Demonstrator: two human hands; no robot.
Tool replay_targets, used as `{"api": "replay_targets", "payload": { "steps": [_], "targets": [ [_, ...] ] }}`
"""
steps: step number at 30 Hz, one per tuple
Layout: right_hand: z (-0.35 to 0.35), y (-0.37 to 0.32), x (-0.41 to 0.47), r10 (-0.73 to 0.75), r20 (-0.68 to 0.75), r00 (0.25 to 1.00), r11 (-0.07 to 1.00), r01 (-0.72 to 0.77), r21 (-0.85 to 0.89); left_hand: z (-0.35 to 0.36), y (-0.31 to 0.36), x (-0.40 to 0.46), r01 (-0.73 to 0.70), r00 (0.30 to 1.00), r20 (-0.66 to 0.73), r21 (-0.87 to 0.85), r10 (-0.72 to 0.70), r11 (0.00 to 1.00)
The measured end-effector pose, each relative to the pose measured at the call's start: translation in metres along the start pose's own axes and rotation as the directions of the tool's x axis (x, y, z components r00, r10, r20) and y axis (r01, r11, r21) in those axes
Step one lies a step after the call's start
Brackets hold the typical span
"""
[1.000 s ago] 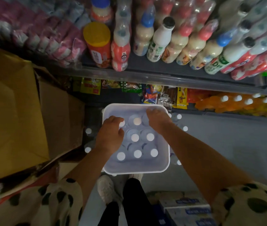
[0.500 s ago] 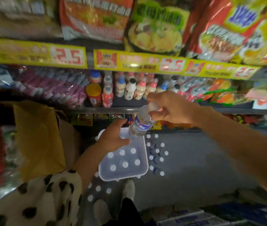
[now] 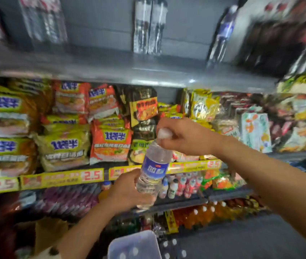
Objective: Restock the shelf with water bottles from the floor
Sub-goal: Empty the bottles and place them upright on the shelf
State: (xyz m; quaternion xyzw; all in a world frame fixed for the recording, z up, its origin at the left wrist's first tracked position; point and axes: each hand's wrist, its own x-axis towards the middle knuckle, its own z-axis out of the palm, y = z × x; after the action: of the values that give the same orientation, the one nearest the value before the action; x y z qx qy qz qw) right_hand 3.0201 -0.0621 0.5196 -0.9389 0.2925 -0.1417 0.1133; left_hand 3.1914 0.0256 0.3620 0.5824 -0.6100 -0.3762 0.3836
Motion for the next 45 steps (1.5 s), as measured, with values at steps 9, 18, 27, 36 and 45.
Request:
{"api": "replay_targets", "payload": {
  "steps": [9,18,27,36,45],
  "targets": [
    [-0.147,-0.053,0.01,0.115,-0.426,0.897,0.992,-0.085,0.089,-0.043,0.159,0.027,-0.223,0.965,-0.135,0.014,0.223,0.975],
    [-0.281,-0.031,0.018,-0.008,-0.648,0.761,0.966,-0.161,-0.2,-0.048,0.293,0.103,-0.369,0.913,-0.163,0.067,0.375,0.927],
    [-0.345,0.091,0.04,-0.054,-0.638,0.768,0.92,-0.21,-0.331,0.001,0.347,0.243,-0.373,0.916,-0.128,0.078,0.381,0.924],
    [-0.353,0.215,0.107,0.042,-0.588,0.808,0.897,-0.289,-0.334,0.029,0.337,0.369,-0.289,0.952,-0.082,0.067,0.294,0.955],
    [-0.356,0.288,0.16,0.104,-0.554,0.826,0.936,-0.27,-0.226,0.032,0.33,0.446,-0.209,0.977,-0.02,0.147,0.214,0.967]
  ]
}}
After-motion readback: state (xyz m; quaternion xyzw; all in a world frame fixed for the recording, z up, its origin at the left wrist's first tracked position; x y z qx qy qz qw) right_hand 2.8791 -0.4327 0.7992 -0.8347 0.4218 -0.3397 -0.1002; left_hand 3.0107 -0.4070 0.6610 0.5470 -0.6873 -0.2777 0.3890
